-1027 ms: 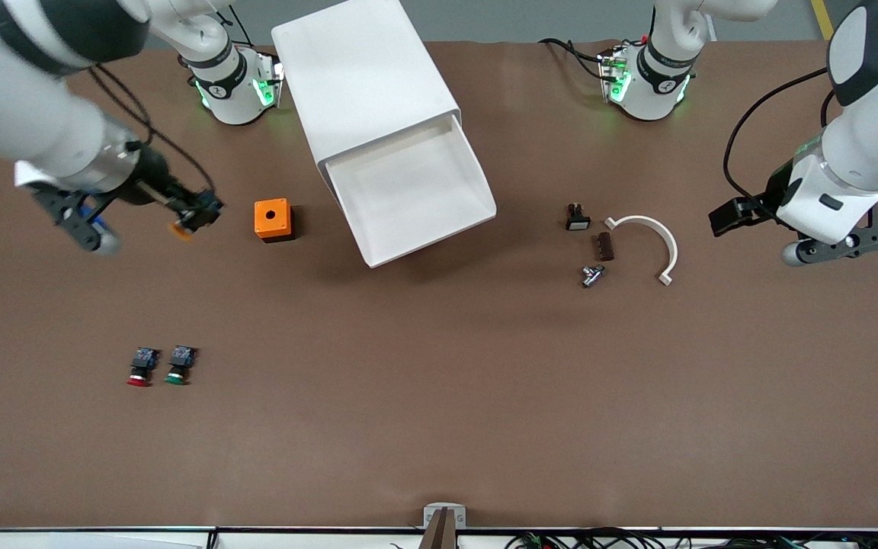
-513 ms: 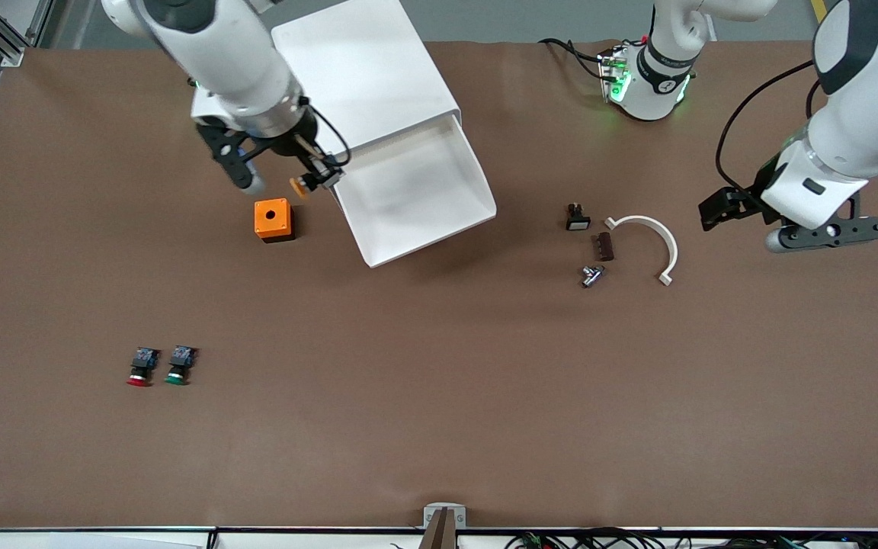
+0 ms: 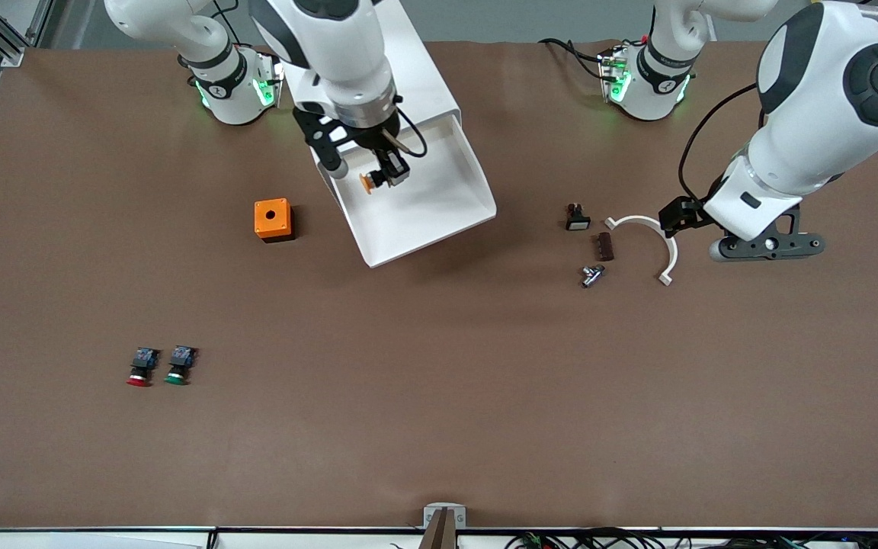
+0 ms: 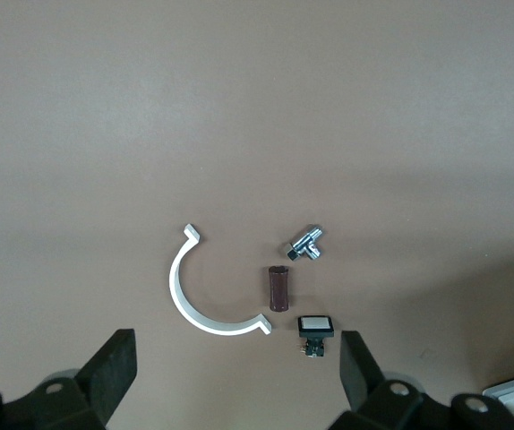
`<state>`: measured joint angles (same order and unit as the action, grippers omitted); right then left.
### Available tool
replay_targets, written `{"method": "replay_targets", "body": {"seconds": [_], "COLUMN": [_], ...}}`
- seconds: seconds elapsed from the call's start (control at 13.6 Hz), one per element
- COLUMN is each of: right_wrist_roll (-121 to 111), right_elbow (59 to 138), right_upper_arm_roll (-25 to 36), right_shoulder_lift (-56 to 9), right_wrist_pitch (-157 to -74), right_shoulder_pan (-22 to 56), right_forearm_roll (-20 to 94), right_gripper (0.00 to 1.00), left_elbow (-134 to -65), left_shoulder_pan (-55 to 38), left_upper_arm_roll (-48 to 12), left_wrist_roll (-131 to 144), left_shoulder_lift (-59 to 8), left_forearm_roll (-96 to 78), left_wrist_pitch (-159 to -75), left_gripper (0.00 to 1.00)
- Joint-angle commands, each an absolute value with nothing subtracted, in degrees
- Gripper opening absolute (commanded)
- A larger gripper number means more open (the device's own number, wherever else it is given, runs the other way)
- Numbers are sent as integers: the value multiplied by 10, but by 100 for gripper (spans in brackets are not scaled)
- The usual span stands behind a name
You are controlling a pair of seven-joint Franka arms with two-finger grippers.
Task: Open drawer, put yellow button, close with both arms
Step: 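Carry the yellow button with the right gripper into the open drawer, then release the yellow button in the drawer and raise the right gripper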
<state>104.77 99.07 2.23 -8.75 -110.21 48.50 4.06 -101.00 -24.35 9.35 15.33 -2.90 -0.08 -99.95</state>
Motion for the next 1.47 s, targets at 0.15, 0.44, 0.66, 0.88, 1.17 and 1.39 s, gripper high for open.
{"method": "replay_targets", "body": {"seconds": [0.15,0.44,0.66,0.88,1.17,1.39], "right_wrist_roll": [1106,1141,1149,1156,1147,1108], "right_elbow": [981,962,948,941,933,890], "right_upper_arm_roll": [31,31,31,32,33,34], "right_shoulder_lift": [-128,-163,-183,-196,-196,-195], "right_wrist_pitch": [-1153,-1154,-1154,-1154,-1151,-1114], "right_shoulder_pan": [522,538,545,545,538,513], "right_forearm_roll": [29,16,13,12,2,5], "right_gripper": [0,0,0,8,100,100], "left_elbow": [-1015,-1015,-1013,-1013,-1013,-1011], "left_shoulder_pan": [-243,-243,-243,-243,-245,-246], "left_upper_arm_roll": [81,80,67,54,26,10], "left_wrist_roll": [149,154,161,180,264,268], "left_shoulder_lift": [-25,-24,-22,-22,-30,-44], "left_forearm_roll": [13,14,13,13,13,4], "left_wrist_pitch": [-1005,-1002,-998,-998,-998,-1004], "left_gripper": [100,100,100,100,100,100]}}
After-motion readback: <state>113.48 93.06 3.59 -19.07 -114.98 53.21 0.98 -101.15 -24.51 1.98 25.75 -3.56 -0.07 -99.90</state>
